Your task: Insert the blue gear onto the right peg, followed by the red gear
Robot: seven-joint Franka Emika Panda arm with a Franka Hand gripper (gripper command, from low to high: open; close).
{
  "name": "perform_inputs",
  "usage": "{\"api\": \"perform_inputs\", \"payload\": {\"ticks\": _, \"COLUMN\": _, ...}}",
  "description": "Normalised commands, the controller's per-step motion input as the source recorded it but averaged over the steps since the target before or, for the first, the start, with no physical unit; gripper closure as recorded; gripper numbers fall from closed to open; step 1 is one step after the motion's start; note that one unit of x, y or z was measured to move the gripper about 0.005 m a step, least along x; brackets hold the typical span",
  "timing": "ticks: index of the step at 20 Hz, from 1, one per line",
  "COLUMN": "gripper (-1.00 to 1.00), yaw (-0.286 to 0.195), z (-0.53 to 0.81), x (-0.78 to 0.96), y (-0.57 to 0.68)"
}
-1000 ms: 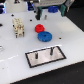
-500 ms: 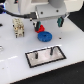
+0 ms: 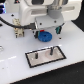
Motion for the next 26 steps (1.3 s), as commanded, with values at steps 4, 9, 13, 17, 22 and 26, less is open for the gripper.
{"api": "perform_inputs", "payload": {"ticks": 4, "gripper": -1.0, "yaw": 0.0, "z": -0.28, "x": -0.31, "y": -0.03}}
{"api": "perform_inputs", "payload": {"ticks": 9, "gripper": 1.0, "yaw": 0.0, "z": -0.29, "x": -0.31, "y": -0.02}}
{"api": "perform_inputs", "payload": {"ticks": 13, "gripper": 1.0, "yaw": 0.0, "z": -0.21, "x": -0.29, "y": 0.01}}
{"api": "perform_inputs", "payload": {"ticks": 17, "gripper": 1.0, "yaw": 0.0, "z": -0.13, "x": -0.26, "y": 0.01}}
{"api": "perform_inputs", "payload": {"ticks": 22, "gripper": 1.0, "yaw": 0.0, "z": -0.05, "x": -0.18, "y": 0.0}}
{"api": "perform_inputs", "payload": {"ticks": 26, "gripper": 1.0, "yaw": 0.0, "z": 0.25, "x": 0.07, "y": 0.01}}
